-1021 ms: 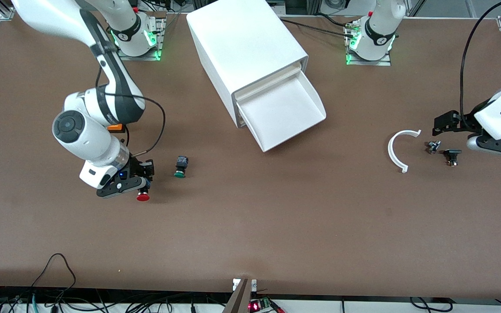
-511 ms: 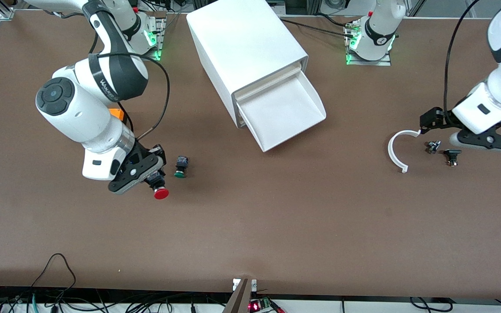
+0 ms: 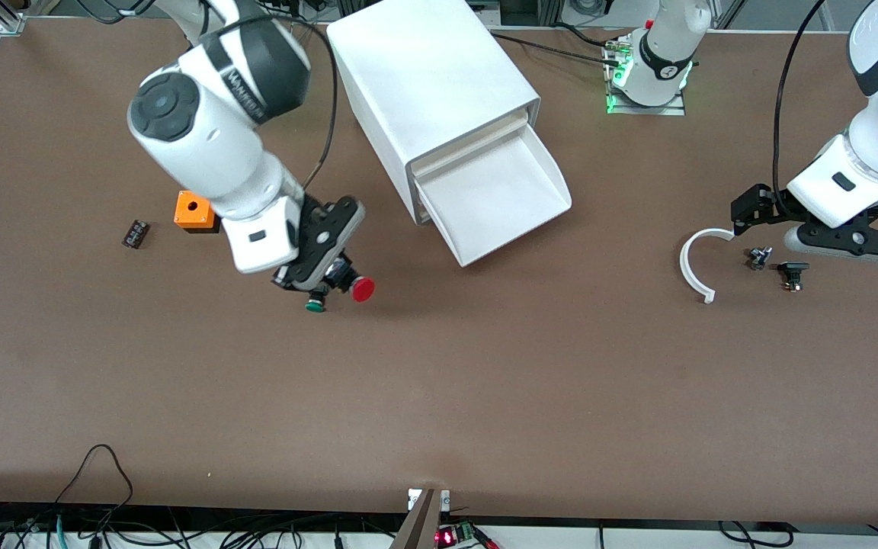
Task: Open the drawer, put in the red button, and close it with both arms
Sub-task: 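Lift the red button and carry it over the open drawer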
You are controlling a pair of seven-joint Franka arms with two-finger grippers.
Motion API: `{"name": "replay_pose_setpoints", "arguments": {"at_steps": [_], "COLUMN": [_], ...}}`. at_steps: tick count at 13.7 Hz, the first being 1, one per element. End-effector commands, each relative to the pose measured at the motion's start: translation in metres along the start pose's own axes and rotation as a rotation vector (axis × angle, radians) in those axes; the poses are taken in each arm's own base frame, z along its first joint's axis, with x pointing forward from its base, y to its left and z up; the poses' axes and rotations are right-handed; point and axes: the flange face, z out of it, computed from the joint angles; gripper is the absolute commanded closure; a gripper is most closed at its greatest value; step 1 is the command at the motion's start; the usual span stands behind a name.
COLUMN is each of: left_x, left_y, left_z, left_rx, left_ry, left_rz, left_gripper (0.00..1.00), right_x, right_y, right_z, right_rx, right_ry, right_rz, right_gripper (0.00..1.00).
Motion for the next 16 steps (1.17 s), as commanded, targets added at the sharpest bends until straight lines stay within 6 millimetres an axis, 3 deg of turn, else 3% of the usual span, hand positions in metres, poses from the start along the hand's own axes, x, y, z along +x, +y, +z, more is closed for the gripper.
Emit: {"name": "replay_pose_setpoints", "arguments": {"at_steps": [1,6,9,13,16], "left_x": [0.000,0.004,0.004,0.004,0.004], "left_y": [-0.001,0.002,0.001,0.003,0.001], "left_z": [-0.012,-0.002,-0.003,-0.005,-0.003], "left_rx": [0.016,0.010,0.010,-0.008,-0.008], "left_ry": [0.007,-0.006,-0.005,-0.001,-0.004], "left_rz": [-0.005,0.018,0.015,0.004,0.002], "left_gripper": [0.00,0.00,0.00,0.00,0.00], "right_x": [0.026,0.072,0.087,0.096,0.101], "right_y": [-0.018,-0.106,-0.153,-0.174,-0.201], "right_z": [0.003,0.030,0.048,0.077,0.095], "right_rx": [0.012,-0.016,-0.025,0.014,0.003], "right_ry": [0.009,-0.048,-0.099,-0.113,-0.154], "right_rz": [-0.166,-0.544,-0.685,-0.864,-0.966], "right_gripper": [0.75,0.76,0.75,0.75,0.75]}}
